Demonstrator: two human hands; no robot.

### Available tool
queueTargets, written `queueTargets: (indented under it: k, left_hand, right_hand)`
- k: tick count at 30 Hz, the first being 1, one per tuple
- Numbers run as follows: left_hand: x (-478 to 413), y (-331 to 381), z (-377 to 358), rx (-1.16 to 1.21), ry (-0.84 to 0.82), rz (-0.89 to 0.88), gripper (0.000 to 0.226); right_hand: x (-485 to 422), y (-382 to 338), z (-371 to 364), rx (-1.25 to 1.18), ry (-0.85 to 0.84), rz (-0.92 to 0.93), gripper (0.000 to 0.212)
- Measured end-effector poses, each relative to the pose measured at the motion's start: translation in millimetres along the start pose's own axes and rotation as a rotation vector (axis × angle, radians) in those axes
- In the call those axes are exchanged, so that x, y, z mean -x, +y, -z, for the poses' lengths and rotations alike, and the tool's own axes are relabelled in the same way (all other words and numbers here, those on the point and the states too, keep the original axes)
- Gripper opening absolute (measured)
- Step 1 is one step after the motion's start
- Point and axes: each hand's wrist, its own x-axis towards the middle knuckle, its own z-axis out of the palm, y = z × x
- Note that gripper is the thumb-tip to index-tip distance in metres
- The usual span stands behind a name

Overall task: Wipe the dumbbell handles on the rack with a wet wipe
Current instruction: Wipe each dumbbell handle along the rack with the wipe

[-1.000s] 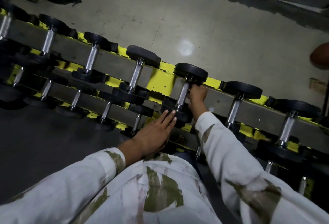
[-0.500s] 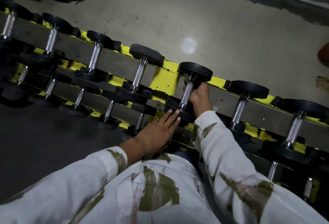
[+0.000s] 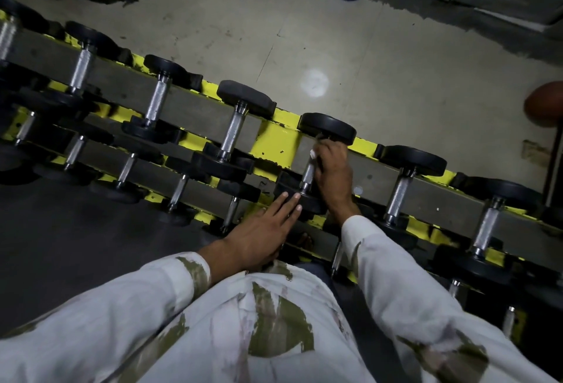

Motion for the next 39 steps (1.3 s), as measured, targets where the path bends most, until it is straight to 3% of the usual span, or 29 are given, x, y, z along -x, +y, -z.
queueTargets:
  k: [3,6,12,17,22,24,29,33,37,39]
  left_hand:
    - [-0.4,0.8,0.0,-0.006,0.002,0.002,0.088]
    - [-1.4,1.9,-3.1,0.004,0.008,0.012,0.089]
    - [-2.1,5.2,-2.2,0.016,0.005,0.026,0.088]
    - [-1.5,7.3,-2.8,0.022,0.014,0.050,0.092]
    - [-3.5,9.0,-12.1,0.044,0.037,0.071,0.091]
    - [-4.1,8.2,-12.6,0.043,0.050,0.066,0.092]
    - [-3.2,8.8,-13.0,0.055,0.052,0.060,0.097]
    - [-4.0,6.3,-12.1,0.056,0.041,0.048,0.097]
    - [-3.4,3.2,-8.4,0.048,0.013,0.032,0.097]
    - [-2.6,2.8,-6.4,0.048,0.009,0.030,0.096]
  right_hand:
    - [-6.4,3.0,11.4,0.258,-0.137,0.136,0.043]
    - [-8.5,3.6,14.3,0.366,-0.260,0.231,0.053]
    - [-33.6,-2.6,22.1,0.554,-0.479,0.504,0.033]
    - [-51.0,-29.0,23.0,0.734,-0.631,0.457,0.025]
    - [-43.4,-51.4,8.1,0.767,-0.963,0.480,0.024]
    - [-53.7,-44.7,15.5,0.731,-0.954,0.524,0.020]
    - [-51.0,-16.8,28.4,0.746,-0.629,0.590,0.024]
    - [-33.3,-12.4,25.3,0.663,-0.682,0.805,0.022]
    - [-57.5,-15.4,38.8,0.779,-0.553,0.718,0.015]
    - [-51.8,-18.8,36.6,0.774,-0.588,0.728,0.018]
